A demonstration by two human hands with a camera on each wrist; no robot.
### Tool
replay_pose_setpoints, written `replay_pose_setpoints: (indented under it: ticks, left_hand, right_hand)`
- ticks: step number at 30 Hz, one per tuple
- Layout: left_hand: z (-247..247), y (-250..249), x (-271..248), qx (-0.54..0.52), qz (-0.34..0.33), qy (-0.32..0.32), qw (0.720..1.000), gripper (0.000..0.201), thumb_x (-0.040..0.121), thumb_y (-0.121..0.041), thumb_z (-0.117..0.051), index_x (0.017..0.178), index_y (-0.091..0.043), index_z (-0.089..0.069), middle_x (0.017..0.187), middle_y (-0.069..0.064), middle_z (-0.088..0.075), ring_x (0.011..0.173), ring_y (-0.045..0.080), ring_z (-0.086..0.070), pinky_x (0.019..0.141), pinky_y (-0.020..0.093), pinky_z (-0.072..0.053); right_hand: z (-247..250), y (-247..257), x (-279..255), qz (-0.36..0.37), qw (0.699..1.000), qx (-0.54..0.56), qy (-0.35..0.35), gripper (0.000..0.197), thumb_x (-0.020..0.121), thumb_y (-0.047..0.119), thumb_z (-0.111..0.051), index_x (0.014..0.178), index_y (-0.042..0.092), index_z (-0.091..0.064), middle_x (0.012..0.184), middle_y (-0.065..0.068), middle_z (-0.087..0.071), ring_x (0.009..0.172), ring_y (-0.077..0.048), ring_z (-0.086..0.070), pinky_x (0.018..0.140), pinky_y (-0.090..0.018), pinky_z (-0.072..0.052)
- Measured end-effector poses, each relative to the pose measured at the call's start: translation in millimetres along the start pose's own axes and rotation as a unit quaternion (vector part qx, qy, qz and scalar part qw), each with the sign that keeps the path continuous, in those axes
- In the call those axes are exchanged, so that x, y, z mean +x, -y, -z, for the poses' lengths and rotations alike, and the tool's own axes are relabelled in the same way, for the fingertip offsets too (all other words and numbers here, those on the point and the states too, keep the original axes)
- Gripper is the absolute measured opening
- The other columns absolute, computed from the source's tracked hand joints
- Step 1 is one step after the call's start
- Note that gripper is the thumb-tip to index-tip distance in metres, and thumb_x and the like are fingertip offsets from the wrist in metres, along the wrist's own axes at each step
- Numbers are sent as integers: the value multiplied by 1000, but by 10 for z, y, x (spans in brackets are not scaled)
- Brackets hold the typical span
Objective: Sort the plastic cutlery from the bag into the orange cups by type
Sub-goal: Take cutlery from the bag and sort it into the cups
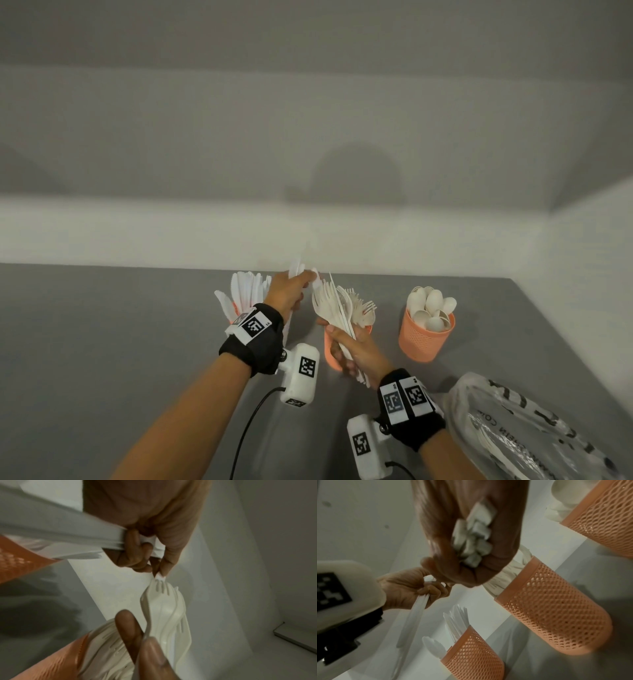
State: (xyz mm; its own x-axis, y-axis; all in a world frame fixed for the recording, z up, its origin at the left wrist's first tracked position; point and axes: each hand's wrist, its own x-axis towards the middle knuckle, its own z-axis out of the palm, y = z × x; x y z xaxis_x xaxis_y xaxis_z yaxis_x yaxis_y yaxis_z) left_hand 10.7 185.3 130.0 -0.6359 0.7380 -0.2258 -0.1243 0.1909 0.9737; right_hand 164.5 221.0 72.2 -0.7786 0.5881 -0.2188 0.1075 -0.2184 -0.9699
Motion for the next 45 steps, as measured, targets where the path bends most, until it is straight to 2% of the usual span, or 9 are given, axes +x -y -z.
replay_pose_setpoints:
  ticks: [4,10,19,24,29,34,37,40,45]
  left_hand:
    - [-24,33,32,-45,-31,-41,998,15,91,-19,-53,93,-8,-63,67,1,-41,30,2,-28,34,14,-25]
    - [-71,163,38,-39,-19,4,999,20,88,-24,-61,73,-11,-56,59,1,-42,32,2,-30,35,15,-26]
    - [137,-78,195,-101,-72,-163,979,32,100,-26,-33,78,-16,-53,70,1,-62,53,11,-42,46,18,-35]
    - [233,-245,284,-184,-87,-225,953,33,101,-29,-26,82,-13,-48,61,4,-49,48,16,-42,36,16,-33]
    - [267,-440,281,-233,-124,-252,931,24,100,-31,-27,90,-15,-41,63,2,-35,45,14,-39,48,24,-42]
    - [240,-460,232,-130,-93,-176,971,15,90,-19,-57,99,-12,-47,61,-1,-40,34,4,-36,32,14,-30]
    - [69,-297,127,-59,-62,-97,992,3,86,-9,-60,85,-11,-58,59,-1,-41,32,3,-35,31,13,-28]
    - [-105,-170,67,-3,-61,-63,996,8,85,-15,-64,81,-10,-59,54,0,-41,30,3,-33,31,13,-27]
    - [-246,-87,94,60,-116,-80,988,16,84,-15,-65,72,-19,-54,75,4,-58,63,19,-53,59,27,-47]
  right_hand:
    - [-10,36,-22,6,1000,-20,-5,16,97,25,-47,110,24,-56,48,7,-46,31,-3,-31,31,-12,-26]
    - [-11,59,-22,13,999,-34,-5,17,97,25,-45,111,25,-55,50,6,-43,32,-3,-29,32,-13,-25]
    - [62,4,-85,17,994,-112,4,24,97,24,-47,116,14,-59,42,10,-40,32,-2,-29,33,-14,-27]
    - [35,27,-73,15,994,-112,1,20,96,24,-50,109,13,-59,47,8,-37,35,-4,-29,34,-16,-28]
    - [46,52,14,16,995,-87,-37,12,95,19,-50,100,18,-61,48,4,-35,31,-4,-27,32,-16,-24]
    - [99,75,139,66,985,-117,-111,17,93,17,-54,76,17,-53,42,7,-47,29,-2,-37,33,-12,-26]
    - [70,119,235,112,969,-174,-131,21,95,16,-50,76,27,-52,50,17,-54,49,5,-50,53,-9,-36]
    - [19,105,321,127,964,-199,-124,22,96,19,-47,78,27,-55,67,12,-54,64,-2,-50,68,-23,-40]
    - [-43,133,324,62,984,-135,-95,21,96,23,-49,77,14,-49,49,-3,-41,30,-8,-38,35,-19,-31]
